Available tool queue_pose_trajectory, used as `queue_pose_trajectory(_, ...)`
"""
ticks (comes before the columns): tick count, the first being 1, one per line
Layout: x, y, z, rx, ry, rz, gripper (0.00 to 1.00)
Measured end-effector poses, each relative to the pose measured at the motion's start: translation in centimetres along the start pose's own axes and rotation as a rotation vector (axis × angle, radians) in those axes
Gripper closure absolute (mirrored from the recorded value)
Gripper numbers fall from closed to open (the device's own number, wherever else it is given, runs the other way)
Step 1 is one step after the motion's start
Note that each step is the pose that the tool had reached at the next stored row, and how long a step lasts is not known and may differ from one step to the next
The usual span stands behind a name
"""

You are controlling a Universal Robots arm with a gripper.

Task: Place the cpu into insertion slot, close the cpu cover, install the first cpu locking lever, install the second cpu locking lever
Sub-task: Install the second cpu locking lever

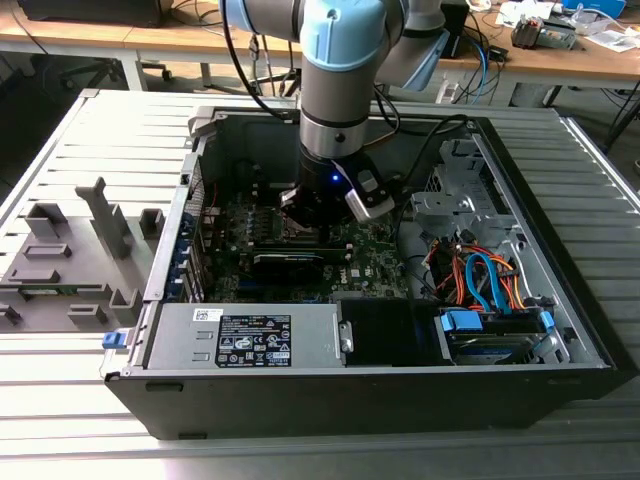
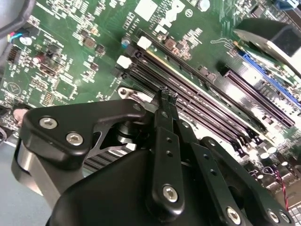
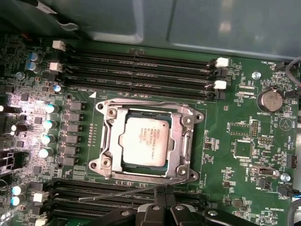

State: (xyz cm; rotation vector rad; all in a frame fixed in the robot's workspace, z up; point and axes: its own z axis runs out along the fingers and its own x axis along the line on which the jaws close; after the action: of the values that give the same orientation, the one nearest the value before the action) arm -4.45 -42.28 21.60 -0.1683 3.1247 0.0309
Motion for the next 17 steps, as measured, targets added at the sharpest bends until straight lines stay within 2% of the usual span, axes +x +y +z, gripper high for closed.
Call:
queue_pose_trajectory(6, 1.27, 0.15, 0.01, -0.0003, -0.0010, 0.000, 0.89)
queue_pose_trajectory(10, 1.48, 0.16, 0.04, -0.0001, -0.0010, -0.002, 0.89)
queue_pose_trajectory(17, 2.42, 0.25, 0.05, -0.0004, -0.0008, -0.005, 0.89)
